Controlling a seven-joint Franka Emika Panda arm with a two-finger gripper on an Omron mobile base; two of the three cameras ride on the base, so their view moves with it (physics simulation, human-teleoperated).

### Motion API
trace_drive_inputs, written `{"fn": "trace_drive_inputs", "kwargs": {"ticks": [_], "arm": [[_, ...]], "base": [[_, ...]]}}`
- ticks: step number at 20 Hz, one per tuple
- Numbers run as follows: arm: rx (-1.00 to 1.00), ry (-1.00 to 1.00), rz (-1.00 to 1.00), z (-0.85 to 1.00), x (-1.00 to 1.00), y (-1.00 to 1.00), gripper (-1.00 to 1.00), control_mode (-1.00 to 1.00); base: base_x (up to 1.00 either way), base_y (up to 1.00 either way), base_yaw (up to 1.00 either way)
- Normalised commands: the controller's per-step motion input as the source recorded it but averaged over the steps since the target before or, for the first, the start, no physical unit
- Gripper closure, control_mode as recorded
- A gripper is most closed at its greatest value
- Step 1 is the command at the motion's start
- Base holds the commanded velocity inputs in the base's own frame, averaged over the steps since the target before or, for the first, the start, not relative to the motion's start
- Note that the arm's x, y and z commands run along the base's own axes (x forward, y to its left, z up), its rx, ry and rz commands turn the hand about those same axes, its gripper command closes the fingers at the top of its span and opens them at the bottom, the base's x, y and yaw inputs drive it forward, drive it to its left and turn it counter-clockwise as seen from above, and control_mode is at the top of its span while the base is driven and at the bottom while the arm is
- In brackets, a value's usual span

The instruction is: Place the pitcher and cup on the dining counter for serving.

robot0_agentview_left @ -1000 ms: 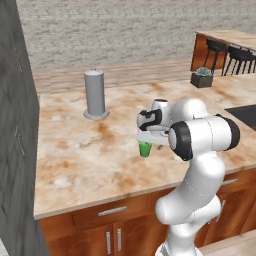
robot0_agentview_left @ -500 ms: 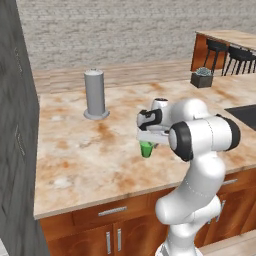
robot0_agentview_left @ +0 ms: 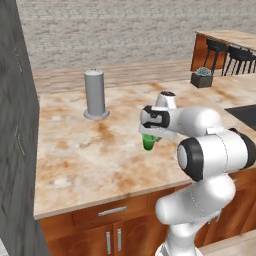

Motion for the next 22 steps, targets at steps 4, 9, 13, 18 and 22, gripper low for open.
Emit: {"fn": "trace_drive_inputs", "kwargs": {"ticks": [4,9,13,18,22], "arm": [[0.0,-0.2,-0.03,0.65,-0.54,0.0,1.0,-1.0],[0.0,-0.13,0.0,0.59,-0.66,0.0,1.0,-1.0],[0.0,-0.16,0.0,0.42,-0.88,0.0,1.0,-1.0],[0.0,-0.05,0.0,0.02,-0.2,0.0,1.0,1.0],[0.0,0.0,0.0,0.0,0.0,0.0,1.0,1.0]], "base": [[0.0,0.0,0.0],[0.0,0.0,0.0],[0.0,0.0,0.0],[-0.8,-0.32,-0.08],[-0.86,-0.93,-0.2]]}}
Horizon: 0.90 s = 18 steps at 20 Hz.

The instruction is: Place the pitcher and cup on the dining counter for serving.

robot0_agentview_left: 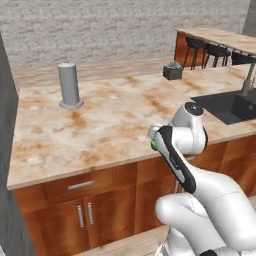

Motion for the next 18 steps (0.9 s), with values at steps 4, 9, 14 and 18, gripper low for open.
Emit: {"fn": "trace_drive_inputs", "kwargs": {"ticks": [4,9,14,18], "arm": [[0.0,0.0,0.0,0.0,0.0,0.0,1.0,1.0],[0.0,0.0,0.0,0.0,0.0,0.0,1.0,1.0],[0.0,0.0,0.0,0.0,0.0,0.0,1.0,1.0],[0.0,0.0,0.0,0.0,0.0,0.0,1.0,1.0]], "base": [[-0.32,-1.0,-0.4],[0.0,-1.0,-0.48],[0.12,-1.0,-0.47],[0.53,-1.0,-0.42]]}}
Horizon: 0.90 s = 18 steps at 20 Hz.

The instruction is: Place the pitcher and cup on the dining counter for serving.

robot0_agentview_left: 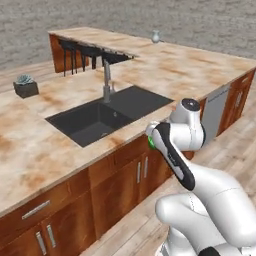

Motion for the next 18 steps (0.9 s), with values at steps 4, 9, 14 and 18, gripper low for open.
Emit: {"fn": "trace_drive_inputs", "kwargs": {"ticks": [4,9,14,18], "arm": [[0.0,0.0,0.0,0.0,0.0,0.0,1.0,1.0],[0.0,0.0,0.0,0.0,0.0,0.0,1.0,1.0],[0.0,0.0,0.0,0.0,0.0,0.0,1.0,1.0],[0.0,0.0,0.0,0.0,0.0,0.0,1.0,1.0]], "base": [[0.84,-1.0,-0.34],[1.0,-1.0,-0.29],[1.0,-1.0,-0.24],[1.0,-1.0,-0.2]]}}
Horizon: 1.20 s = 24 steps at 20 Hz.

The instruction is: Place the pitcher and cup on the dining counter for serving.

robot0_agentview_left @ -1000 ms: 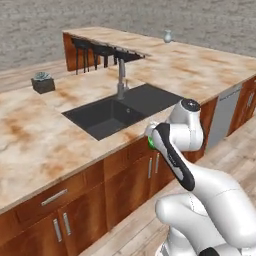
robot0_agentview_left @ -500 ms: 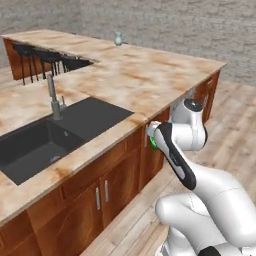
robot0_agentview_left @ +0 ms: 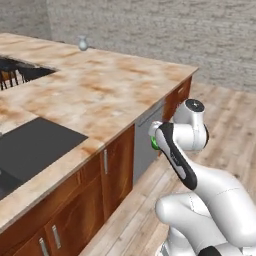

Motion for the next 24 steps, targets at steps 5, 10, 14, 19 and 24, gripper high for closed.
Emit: {"fn": "trace_drive_inputs", "kwargs": {"ticks": [5,10,14,19,24], "arm": [[0.0,0.0,0.0,0.0,0.0,0.0,1.0,1.0],[0.0,0.0,0.0,0.0,0.0,0.0,1.0,1.0],[0.0,0.0,0.0,0.0,0.0,0.0,1.0,1.0],[0.0,0.0,0.0,0.0,0.0,0.0,1.0,1.0],[0.0,0.0,0.0,0.0,0.0,0.0,1.0,1.0]], "base": [[1.0,-1.0,-0.2],[1.0,-1.0,-0.19],[1.0,-1.0,-0.18],[1.0,-0.97,-0.16],[1.0,-0.81,-0.1]]}}
